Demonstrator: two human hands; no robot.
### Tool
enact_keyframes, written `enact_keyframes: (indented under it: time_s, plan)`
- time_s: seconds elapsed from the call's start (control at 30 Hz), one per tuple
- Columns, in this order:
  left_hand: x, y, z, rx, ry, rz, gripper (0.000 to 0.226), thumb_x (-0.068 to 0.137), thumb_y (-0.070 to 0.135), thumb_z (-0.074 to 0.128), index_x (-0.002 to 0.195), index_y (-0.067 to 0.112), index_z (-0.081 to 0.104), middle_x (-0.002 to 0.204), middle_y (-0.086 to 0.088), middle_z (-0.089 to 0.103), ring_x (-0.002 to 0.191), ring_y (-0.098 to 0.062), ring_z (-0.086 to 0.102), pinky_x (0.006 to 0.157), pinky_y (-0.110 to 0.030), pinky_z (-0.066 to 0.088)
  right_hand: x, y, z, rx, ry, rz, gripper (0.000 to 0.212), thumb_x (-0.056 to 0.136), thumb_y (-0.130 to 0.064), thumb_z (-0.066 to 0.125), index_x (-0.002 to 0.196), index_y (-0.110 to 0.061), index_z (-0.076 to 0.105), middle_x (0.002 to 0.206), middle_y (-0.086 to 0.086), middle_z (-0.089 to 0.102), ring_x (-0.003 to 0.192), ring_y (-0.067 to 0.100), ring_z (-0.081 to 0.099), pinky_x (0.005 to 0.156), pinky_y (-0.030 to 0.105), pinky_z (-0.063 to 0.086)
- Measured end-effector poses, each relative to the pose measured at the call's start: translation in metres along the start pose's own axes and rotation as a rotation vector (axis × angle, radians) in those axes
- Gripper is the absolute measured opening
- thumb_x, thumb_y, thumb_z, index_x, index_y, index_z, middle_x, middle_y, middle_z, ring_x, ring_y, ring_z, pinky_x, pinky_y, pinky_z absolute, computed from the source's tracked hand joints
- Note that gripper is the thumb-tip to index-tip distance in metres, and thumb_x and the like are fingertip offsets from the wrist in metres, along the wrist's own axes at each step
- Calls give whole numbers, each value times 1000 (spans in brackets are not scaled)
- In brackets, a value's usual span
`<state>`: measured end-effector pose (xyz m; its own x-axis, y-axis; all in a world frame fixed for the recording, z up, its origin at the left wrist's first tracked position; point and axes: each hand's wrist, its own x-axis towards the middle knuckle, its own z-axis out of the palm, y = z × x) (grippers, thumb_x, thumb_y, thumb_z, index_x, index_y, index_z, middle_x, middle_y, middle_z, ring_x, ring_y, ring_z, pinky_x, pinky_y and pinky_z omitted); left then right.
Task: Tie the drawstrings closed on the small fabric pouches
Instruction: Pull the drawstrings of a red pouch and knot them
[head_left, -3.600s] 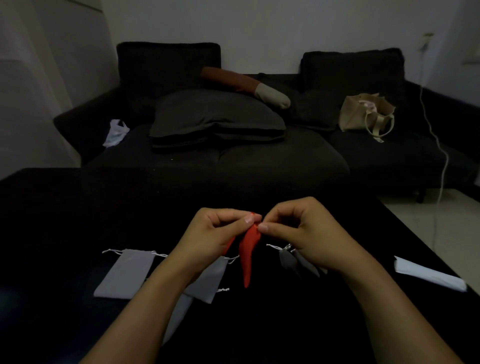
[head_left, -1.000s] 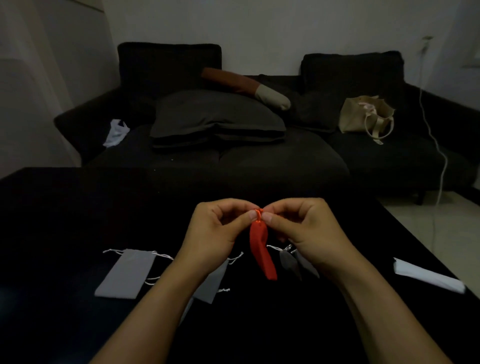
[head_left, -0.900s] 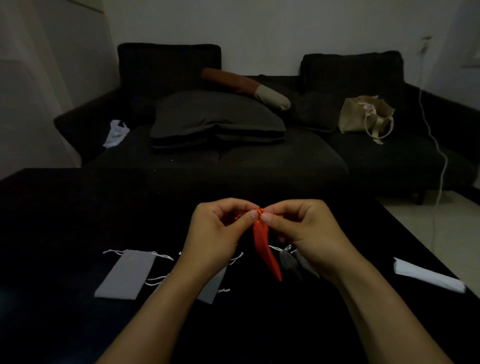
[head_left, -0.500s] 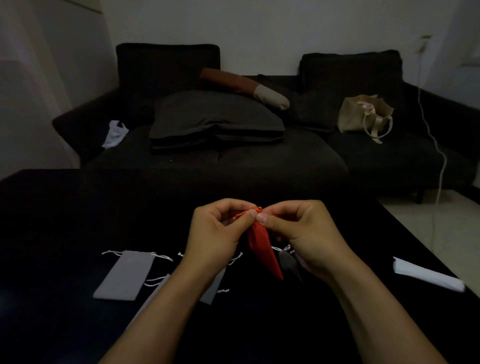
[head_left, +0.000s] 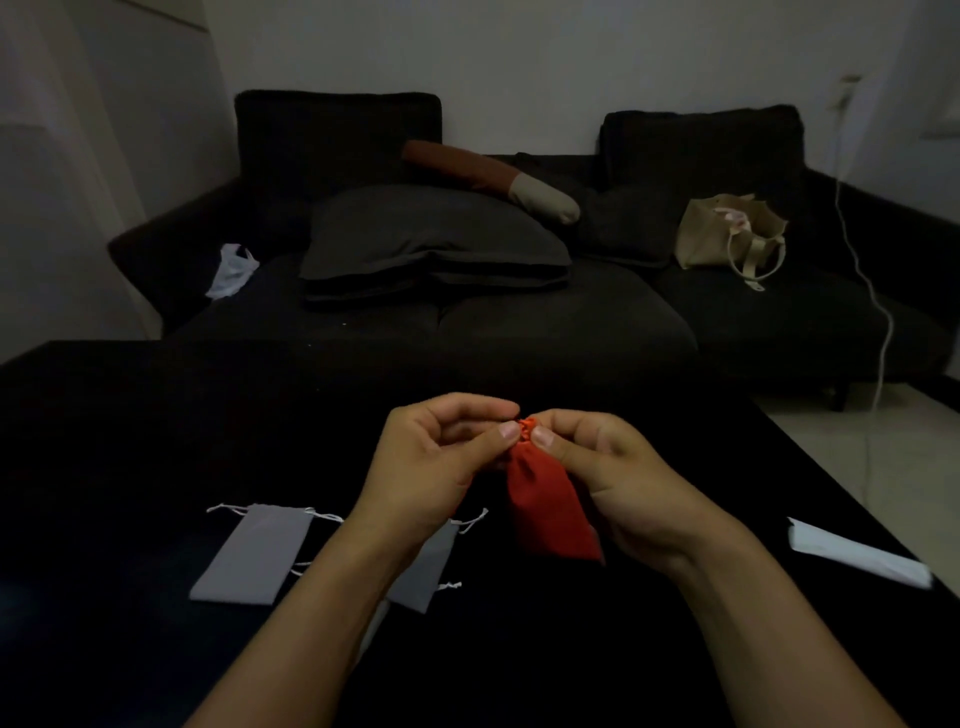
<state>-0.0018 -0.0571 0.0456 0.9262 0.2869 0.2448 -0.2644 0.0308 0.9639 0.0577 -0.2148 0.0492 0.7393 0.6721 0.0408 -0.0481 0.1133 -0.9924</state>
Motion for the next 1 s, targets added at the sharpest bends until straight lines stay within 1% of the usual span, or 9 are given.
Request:
enact_keyframes:
  time_s: [0.1,0.23,0.4,0.5,0.6,0.7,0.77,0.9,1.0]
  plan:
    - [0,0,1,144,62,138,11,78,1,78,82,11,76,70,-3,76,64,-8,71,59,-15,53,0,-2,1,2,-11,-11,20,99,-13,51,99,-4,69,75,2,72,67,6,67,60,16,51]
    - [-1,-1,-1,246,56,199,11,77,8,81,82,17,78,73,-1,76,69,-14,74,62,-23,59,0,-2,4,-21,-6,1,27,97,-18,54,101,6,66,74,5,70,67,9,65,61,18,52]
    - [1,1,-5,223,-56,225,12,79,5,77,86,15,76,80,-2,76,75,-12,74,67,-20,56,0,-3,6,100,-25,15,21,99,-11,49,88,1,63,66,2,62,56,3,58,52,14,45]
    - [2,3,-8,257,-107,260,18,79,3,78,87,18,73,81,0,75,76,-10,72,68,-20,56,-1,-6,5,176,-39,72,14,94,-9,51,91,2,60,70,6,56,58,6,53,53,16,42]
    - [4,6,-12,365,-205,341,15,79,5,78,89,15,75,84,3,76,80,-10,73,71,-19,56,-2,-8,4,212,-30,148,20,83,-14,57,95,2,61,76,9,54,68,13,47,64,23,44]
    - [6,9,-14,487,-238,424,16,78,7,80,90,18,78,84,8,77,82,-6,74,74,-18,55,-1,-8,6,255,-16,208,20,79,-15,59,94,-2,58,72,7,48,66,13,43,66,24,39]
    - [7,11,-16,558,-227,493,19,77,6,81,90,19,78,83,10,77,81,-2,73,74,-17,55,0,-7,7,273,-2,225,24,78,-15,59,98,-3,56,71,6,46,63,12,42,65,25,34]
    - [8,18,-19,721,-266,617,17,76,8,81,90,18,78,84,14,74,81,4,70,73,-12,52,1,-4,8,287,13,250,8,83,-12,57,84,-5,61,67,3,49,57,8,43,57,20,32]
    - [7,20,-21,825,-311,609,15,79,10,79,91,19,77,85,11,74,81,3,68,72,-10,51,2,-1,8,286,19,268,12,86,-11,56,81,-4,64,64,2,52,56,6,43,51,17,33]
